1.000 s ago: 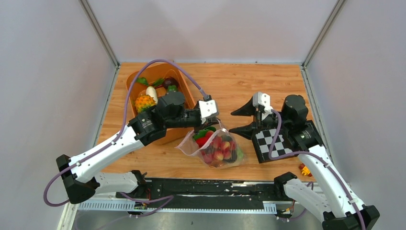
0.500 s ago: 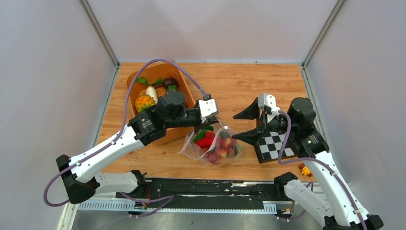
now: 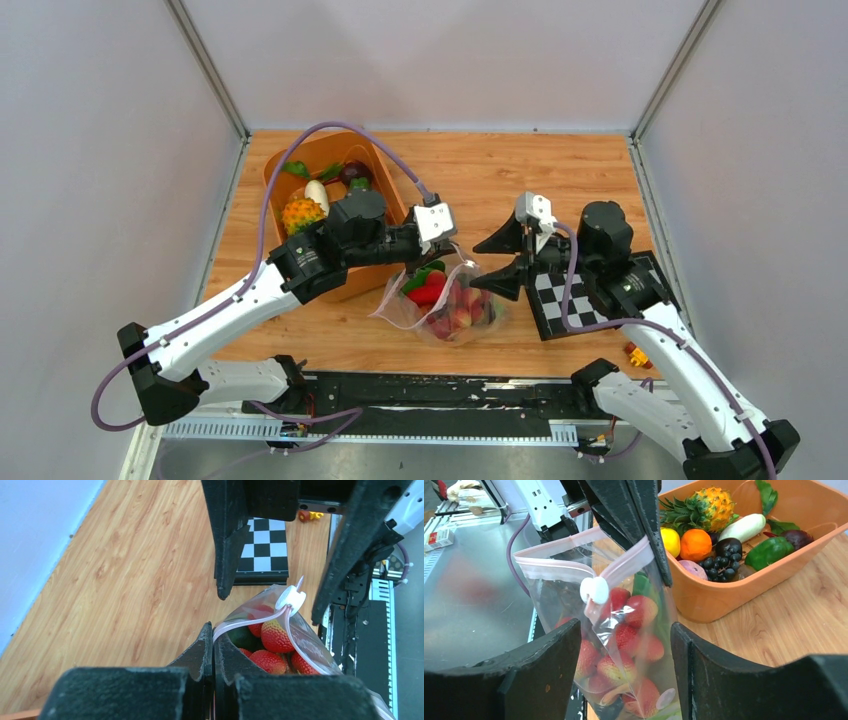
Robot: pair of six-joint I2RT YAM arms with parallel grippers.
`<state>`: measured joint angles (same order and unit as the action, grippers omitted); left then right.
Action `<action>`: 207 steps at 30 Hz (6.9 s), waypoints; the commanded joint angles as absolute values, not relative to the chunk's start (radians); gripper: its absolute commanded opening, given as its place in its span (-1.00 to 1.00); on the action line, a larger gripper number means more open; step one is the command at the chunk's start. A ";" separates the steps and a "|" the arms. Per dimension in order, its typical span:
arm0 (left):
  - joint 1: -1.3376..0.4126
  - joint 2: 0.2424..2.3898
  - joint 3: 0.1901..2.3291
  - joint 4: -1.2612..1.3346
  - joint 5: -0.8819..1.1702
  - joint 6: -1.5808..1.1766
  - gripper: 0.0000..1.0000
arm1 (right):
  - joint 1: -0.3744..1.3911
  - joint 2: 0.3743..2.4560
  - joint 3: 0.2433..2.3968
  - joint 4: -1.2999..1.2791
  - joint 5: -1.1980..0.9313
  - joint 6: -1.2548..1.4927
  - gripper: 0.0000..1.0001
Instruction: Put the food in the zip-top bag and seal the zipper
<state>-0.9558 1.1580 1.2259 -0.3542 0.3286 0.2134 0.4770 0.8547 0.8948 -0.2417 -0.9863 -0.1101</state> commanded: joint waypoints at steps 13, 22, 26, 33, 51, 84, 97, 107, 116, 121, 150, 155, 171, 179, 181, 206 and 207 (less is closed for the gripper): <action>-0.947 1.159 1.251 -0.240 0.311 0.159 -1.00 | 0.552 0.814 0.841 -0.116 -0.735 -0.125 -0.25; -0.939 1.163 1.249 -0.256 0.326 0.166 -1.00 | 0.552 0.778 0.834 -0.128 -0.740 -0.138 -0.50; -0.938 1.169 1.247 -0.257 0.341 0.165 -1.00 | 0.552 0.786 0.840 -0.118 -0.729 -0.125 -0.77; -0.936 1.164 1.253 -0.286 0.314 0.167 -0.74 | 0.552 0.778 0.837 -0.100 -0.687 -0.097 -1.00; -0.911 1.095 1.342 -0.292 0.281 0.129 0.87 | 0.552 0.759 0.848 -0.128 -0.676 -0.074 -1.00; -0.913 1.237 1.411 -0.307 0.516 0.113 0.85 | 0.552 0.772 0.888 -0.181 -0.712 -0.089 -1.00; -0.944 1.274 1.426 -0.399 0.454 0.162 0.24 | 0.552 0.772 0.883 -0.165 -0.712 -0.074 -1.00; -0.957 1.284 1.422 -0.388 0.472 0.154 -0.23 | 0.552 0.766 0.878 -0.160 -0.707 -0.066 -1.00; -0.981 1.319 1.455 -0.444 0.456 0.177 -0.26 | 0.552 0.763 0.874 -0.150 -0.700 -0.059 -1.00; -0.985 1.305 1.447 -0.438 0.423 0.178 -0.56 | 0.552 0.759 0.872 -0.153 -0.698 -0.060 -1.00; -0.984 1.278 1.419 -0.430 0.428 0.186 -1.00 | 0.552 0.758 0.871 -0.159 -0.685 -0.064 -1.00; -0.983 1.263 1.417 -0.485 0.387 0.220 -1.00 | 0.551 0.732 0.861 -0.161 -0.644 -0.071 -1.00; -0.983 1.176 1.355 -0.555 0.287 0.251 -1.00 | 0.552 0.694 0.846 -0.162 -0.629 -0.077 -1.00; -0.983 1.136 1.334 -0.518 0.276 0.233 -1.00 | 0.552 0.673 0.848 -0.190 -0.633 -0.081 -1.00; -0.983 1.151 1.351 -0.500 0.317 0.218 -1.00 | 0.552 0.690 0.859 -0.197 -0.671 -0.083 -0.80; -0.983 1.217 1.418 -0.497 0.413 0.213 -1.00 | 0.551 0.797 0.924 -0.231 -0.787 -0.187 -0.79; -0.983 1.217 1.418 -0.498 0.407 0.213 -1.00 | 0.551 0.792 0.920 -0.229 -0.778 -0.182 -0.85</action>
<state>-0.9833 1.2484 1.3888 -0.5053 0.4057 0.2184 0.5529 0.8261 0.9150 -0.2581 -0.7795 -0.1726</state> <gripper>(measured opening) 0.149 0.119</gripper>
